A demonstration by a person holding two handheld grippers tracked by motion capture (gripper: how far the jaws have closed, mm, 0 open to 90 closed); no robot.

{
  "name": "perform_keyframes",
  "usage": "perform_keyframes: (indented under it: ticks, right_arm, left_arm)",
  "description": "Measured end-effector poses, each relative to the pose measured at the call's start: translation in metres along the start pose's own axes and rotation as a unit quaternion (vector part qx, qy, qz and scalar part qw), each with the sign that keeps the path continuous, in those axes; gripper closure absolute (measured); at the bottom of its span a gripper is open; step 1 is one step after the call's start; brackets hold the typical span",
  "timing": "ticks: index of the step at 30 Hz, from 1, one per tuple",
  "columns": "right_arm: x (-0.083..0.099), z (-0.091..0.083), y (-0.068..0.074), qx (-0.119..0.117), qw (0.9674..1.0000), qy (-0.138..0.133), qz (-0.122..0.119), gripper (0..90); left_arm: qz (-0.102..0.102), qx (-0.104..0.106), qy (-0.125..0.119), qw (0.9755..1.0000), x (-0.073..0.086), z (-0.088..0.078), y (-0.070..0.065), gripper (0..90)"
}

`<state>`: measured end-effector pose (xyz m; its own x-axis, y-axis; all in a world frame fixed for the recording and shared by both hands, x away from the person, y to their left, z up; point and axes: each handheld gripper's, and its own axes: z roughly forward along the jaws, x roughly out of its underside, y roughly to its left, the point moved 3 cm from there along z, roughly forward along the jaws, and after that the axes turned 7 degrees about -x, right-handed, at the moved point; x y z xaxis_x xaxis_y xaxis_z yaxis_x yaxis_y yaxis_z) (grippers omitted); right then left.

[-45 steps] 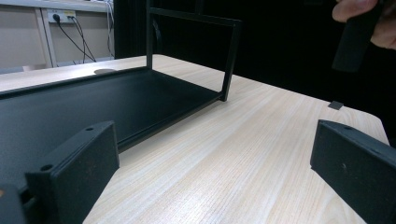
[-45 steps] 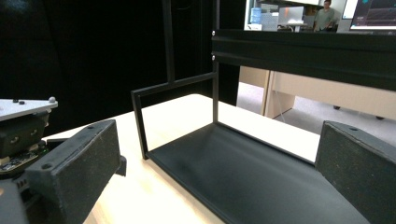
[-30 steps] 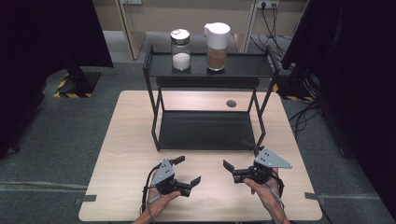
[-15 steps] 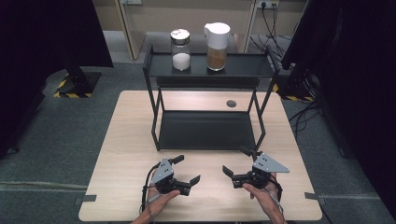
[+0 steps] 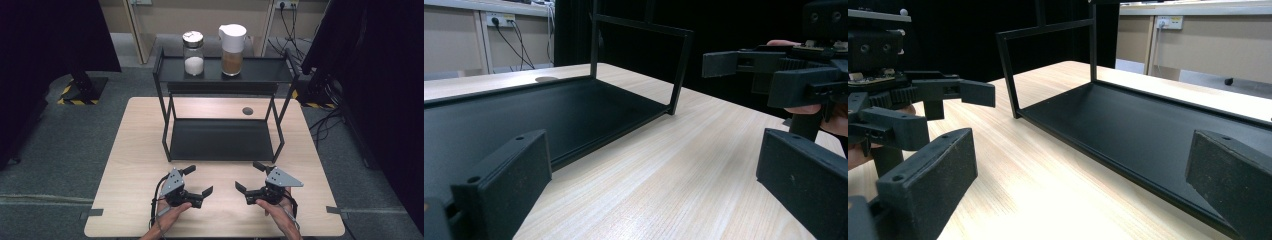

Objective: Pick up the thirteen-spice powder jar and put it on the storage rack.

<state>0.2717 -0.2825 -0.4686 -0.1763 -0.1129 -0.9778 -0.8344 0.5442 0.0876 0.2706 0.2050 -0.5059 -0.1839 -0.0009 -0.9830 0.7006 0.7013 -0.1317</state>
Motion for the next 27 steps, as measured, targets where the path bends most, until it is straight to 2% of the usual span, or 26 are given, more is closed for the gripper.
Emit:
perform_keyframes:
  ticks: [27]
  right_arm:
    - [0.0025,0.0010,0.0009,0.000,1.0000,0.004,0.005,0.5]
  left_arm:
    - [0.000,0.000,-0.001,1.0000,0.0004,-0.0013,-0.0009,0.4]
